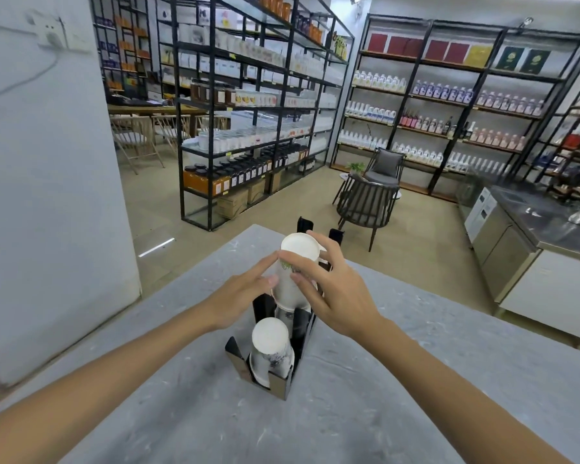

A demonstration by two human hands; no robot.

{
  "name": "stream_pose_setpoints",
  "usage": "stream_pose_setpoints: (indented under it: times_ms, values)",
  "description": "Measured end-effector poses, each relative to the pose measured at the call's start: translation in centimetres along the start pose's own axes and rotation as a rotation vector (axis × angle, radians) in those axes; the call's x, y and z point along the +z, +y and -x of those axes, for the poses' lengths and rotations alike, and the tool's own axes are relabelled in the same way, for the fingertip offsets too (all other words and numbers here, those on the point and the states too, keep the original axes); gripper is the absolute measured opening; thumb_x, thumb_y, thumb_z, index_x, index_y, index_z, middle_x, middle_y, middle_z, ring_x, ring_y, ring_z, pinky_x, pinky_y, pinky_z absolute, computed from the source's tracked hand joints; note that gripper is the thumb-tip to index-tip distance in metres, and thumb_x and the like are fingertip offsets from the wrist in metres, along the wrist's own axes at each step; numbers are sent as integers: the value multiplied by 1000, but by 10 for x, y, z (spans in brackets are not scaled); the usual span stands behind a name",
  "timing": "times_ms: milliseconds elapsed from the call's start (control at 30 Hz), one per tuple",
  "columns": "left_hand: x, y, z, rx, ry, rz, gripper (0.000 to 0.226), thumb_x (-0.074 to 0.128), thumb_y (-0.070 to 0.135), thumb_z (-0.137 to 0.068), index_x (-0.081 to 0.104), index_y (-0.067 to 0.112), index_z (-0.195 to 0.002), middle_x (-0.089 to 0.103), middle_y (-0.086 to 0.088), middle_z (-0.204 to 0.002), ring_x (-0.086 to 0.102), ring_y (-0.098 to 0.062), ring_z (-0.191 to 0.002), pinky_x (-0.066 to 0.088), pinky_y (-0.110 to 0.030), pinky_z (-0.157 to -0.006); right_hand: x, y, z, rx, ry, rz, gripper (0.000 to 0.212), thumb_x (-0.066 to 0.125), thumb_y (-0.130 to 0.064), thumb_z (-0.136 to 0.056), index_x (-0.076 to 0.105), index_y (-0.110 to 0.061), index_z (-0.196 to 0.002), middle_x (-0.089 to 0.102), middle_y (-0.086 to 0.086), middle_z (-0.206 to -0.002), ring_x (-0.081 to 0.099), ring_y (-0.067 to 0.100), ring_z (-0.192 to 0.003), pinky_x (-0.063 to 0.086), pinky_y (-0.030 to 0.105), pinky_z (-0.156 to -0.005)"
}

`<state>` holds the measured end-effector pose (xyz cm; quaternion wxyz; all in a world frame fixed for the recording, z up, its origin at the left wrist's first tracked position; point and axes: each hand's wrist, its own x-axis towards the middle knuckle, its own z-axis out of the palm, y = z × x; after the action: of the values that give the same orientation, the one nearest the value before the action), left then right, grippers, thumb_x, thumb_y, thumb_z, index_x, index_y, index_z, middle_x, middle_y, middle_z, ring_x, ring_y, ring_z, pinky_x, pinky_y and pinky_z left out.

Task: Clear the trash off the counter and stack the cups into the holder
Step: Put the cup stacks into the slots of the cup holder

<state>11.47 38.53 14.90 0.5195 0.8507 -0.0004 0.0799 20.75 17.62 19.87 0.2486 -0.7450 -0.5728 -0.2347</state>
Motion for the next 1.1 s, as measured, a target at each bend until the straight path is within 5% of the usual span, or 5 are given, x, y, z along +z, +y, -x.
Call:
stream_pose_setpoints:
  times_ms: [133, 300, 400, 667, 1100]
  values:
    - [5, -14, -5, -40, -35, 58, 55, 21, 86, -88, 12, 75, -141, 37, 23, -157, 37, -8, -144, 20, -48, -121, 6, 4, 4, 24, -33, -8, 38, 42, -45, -109, 45, -50, -147, 31, 2, -157, 57, 24, -126, 61, 35, -73]
    - [7, -10, -2, -39, -49, 92, 56, 16, 87, -88, 25, 72, -141, 49, 44, -136, 40, 22, -130, 27, -35, -112, 22, 7, 21, 35, -74, -105, 38, 46, -37, -109, 49, -45, -145, 31, 3, -157, 52, 21, -131, 60, 38, -81]
    - [11, -2, 0, -26, -54, 98, 56, 19, 86, -88, 28, 70, -141, 45, 32, -150, 35, 6, -143, 23, -35, -119, 32, 10, 31, 74, -81, -188, 39, 44, -34, -110, 49, -46, -147, 32, 0, -156, 45, 17, -138, 56, 37, -94]
    - [21, -2, 4, 103, 60, -28, 41, 36, 37, -109, 41, 46, -148, 51, 24, -148, 44, 8, -136, 36, -19, -113, 49, 15, 53, 231, -179, -264, 39, 27, -58, -108, 50, -54, -140, 24, -12, -162, 42, 6, -142, 50, 39, -107]
    - [17, -10, 0, 114, 62, -125, 37, 38, 38, -108, 52, 43, -142, 56, 31, -140, 49, 10, -132, 39, -16, -112, 44, 14, 55, 317, -269, -327, 40, 24, -49, -110, 49, -45, -141, 32, -14, -165, 30, 1, -151, 47, 43, -110]
